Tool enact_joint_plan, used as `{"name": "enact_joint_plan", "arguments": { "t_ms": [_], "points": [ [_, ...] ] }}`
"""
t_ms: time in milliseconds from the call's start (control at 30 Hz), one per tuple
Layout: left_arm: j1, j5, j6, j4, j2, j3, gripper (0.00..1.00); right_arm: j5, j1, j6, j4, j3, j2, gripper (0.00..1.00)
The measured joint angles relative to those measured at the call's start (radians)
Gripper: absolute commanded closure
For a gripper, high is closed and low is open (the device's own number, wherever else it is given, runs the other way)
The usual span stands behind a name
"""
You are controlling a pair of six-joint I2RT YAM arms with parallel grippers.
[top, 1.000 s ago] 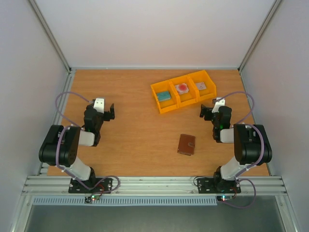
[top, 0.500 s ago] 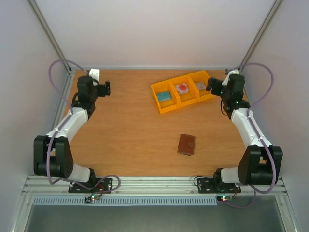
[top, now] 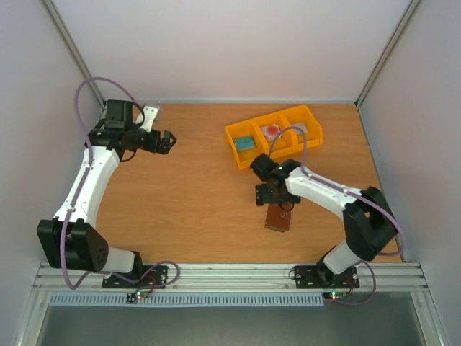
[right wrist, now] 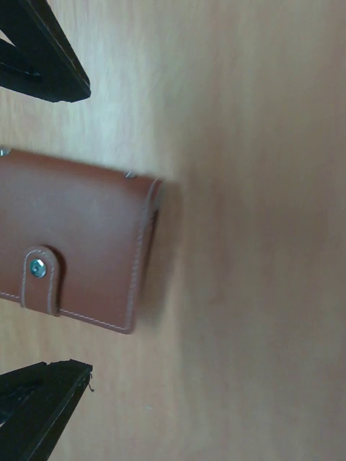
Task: Take the credit cards out of the card holder
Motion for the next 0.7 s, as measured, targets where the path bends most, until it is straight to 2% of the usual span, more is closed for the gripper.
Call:
{"name": "enact_joint_plan", "arguments": {
  "t_ms": [133, 267, 433, 567, 700],
  "points": [
    [0.001, 0.066, -0.002, -0.073, 0.002, 0.000, 0.01, 0.019, 0.043, 0.091, -0.056, -0.047, 0.094, 0.01],
    [0.001, 0.095, -0.003, -0.104, 0.002, 0.000, 0.01, 0.022, 0.050, 0.149, -0.069, -0.098, 0.096, 0.02],
    [0.001, 0.108, -0.003, -0.119, 0.002, 0.000, 0.01, -0.012, 0.050, 0.174, -0.012, -0.140, 0.070, 0.02],
    [0.001, 0.108, -0.003, -0.119, 0.002, 0.000, 0.01, -0.100, 0.051, 0.176, 0.068, -0.175, 0.082, 0.02],
    [0.001, 0.108, -0.003, -0.122, 0.002, -0.001, 0.01, -0.127, 0.050, 0.177, 0.092, -0.162, 0.100, 0.02]
  ]
}}
